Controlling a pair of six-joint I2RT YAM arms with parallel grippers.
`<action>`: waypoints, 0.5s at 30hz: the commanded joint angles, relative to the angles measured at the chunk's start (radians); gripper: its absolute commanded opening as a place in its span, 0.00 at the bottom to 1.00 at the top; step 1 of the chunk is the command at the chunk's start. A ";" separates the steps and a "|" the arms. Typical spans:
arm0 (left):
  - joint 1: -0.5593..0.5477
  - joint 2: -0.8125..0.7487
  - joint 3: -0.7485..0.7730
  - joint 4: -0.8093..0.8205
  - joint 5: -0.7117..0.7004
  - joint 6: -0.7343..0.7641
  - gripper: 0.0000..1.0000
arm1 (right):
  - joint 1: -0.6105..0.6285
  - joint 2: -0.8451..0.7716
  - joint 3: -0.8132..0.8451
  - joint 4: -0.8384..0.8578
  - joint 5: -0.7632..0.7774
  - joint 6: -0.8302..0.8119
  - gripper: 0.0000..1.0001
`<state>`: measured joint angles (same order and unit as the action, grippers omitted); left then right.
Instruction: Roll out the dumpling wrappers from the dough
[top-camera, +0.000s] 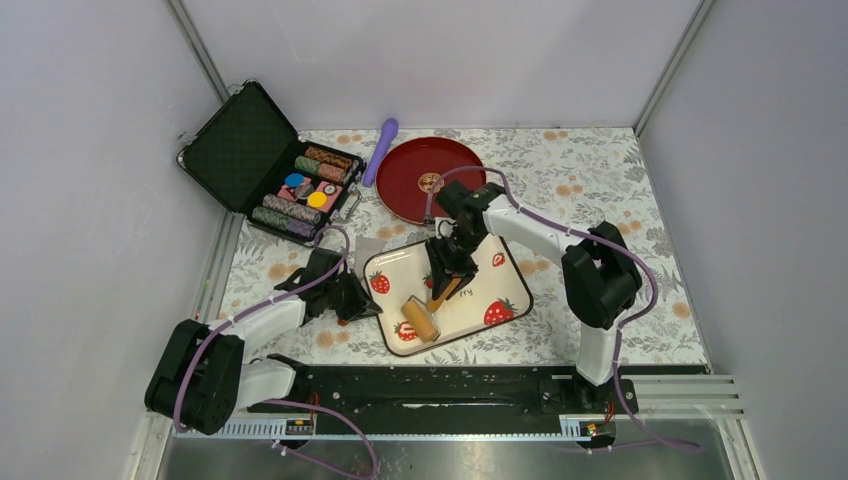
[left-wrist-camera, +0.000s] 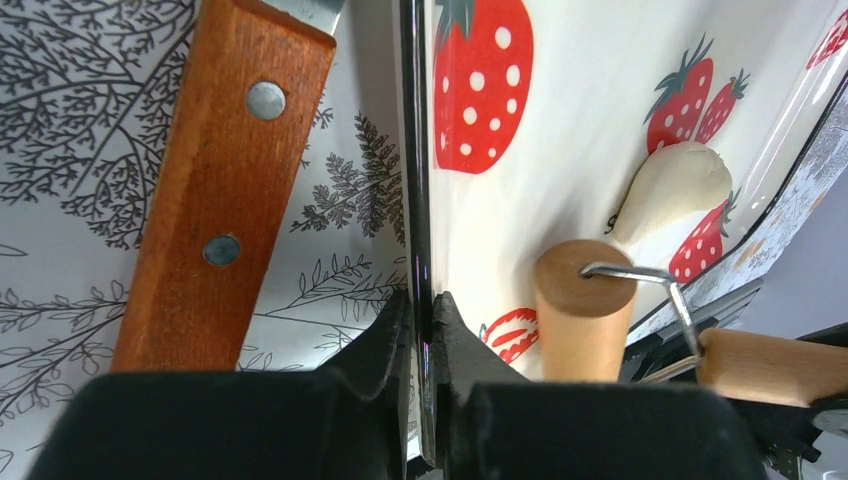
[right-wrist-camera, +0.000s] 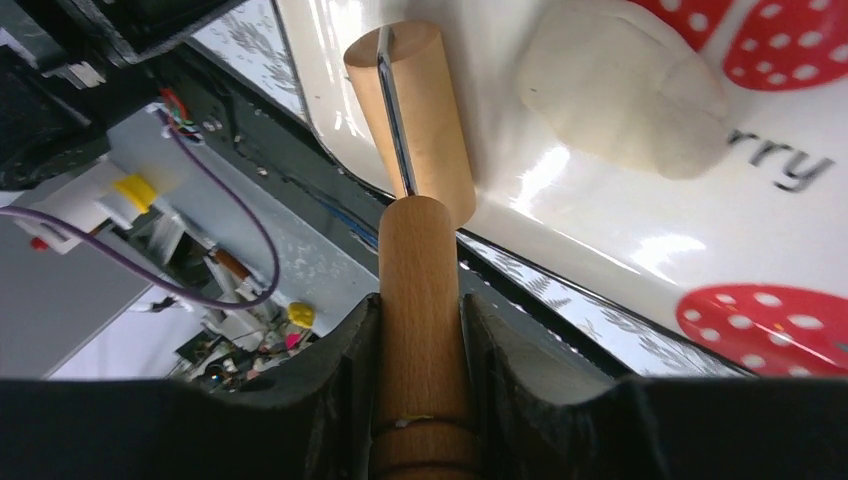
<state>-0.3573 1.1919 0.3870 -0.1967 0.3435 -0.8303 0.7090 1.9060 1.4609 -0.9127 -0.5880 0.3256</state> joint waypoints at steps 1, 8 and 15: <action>-0.005 0.001 -0.011 -0.094 -0.081 0.066 0.00 | 0.013 -0.043 0.044 -0.099 0.334 -0.066 0.00; -0.005 0.001 -0.014 -0.095 -0.082 0.066 0.00 | -0.019 -0.149 0.185 -0.110 0.372 -0.040 0.00; -0.006 -0.001 -0.016 -0.096 -0.084 0.066 0.00 | -0.033 -0.097 0.269 -0.218 0.519 -0.085 0.00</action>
<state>-0.3580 1.1915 0.3870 -0.1970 0.3435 -0.8303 0.6830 1.8095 1.6646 -1.0370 -0.1883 0.2790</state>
